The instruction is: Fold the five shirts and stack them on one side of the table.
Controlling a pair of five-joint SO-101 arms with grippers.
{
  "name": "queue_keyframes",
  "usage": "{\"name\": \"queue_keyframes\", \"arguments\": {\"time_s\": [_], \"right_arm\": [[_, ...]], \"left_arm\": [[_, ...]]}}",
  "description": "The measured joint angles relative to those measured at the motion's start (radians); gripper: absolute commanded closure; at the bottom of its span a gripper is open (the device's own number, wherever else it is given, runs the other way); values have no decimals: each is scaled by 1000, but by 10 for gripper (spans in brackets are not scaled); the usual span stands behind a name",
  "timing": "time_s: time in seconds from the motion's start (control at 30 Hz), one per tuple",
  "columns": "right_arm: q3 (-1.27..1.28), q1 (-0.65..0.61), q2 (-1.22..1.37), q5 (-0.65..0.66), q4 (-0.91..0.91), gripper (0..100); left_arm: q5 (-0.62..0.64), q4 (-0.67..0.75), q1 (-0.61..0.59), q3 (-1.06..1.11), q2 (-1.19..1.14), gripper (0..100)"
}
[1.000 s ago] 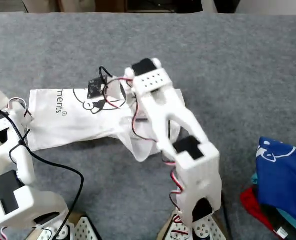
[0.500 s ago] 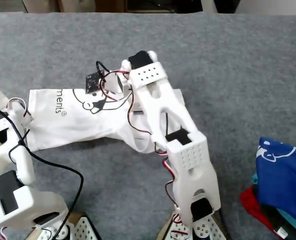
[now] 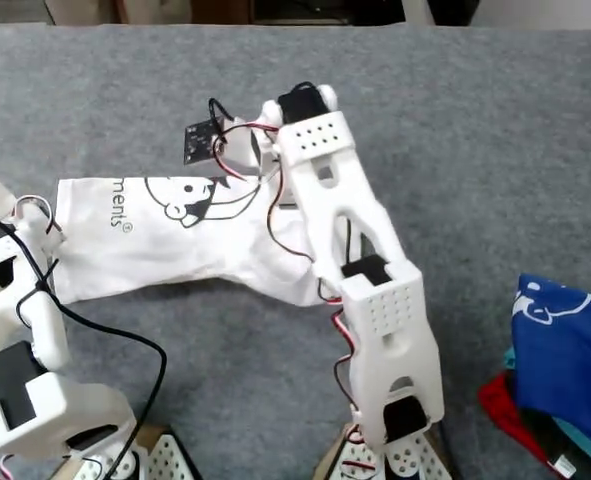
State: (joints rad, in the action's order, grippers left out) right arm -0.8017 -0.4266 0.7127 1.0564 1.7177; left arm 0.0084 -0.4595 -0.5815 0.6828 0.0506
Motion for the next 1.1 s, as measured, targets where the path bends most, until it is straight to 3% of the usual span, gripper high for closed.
{"name": "queue_keyframes", "arguments": {"time_s": [0.17,0.53,1.1], "right_arm": [[-69,-5,0,3,20,783],[-38,-3,-66,-89,51,993],[764,-3,-694,-236,-41,993]], "left_arm": [[0,0,0,0,0,979],[0,0,0,0,0,979],[0,0,0,0,0,979]]}}
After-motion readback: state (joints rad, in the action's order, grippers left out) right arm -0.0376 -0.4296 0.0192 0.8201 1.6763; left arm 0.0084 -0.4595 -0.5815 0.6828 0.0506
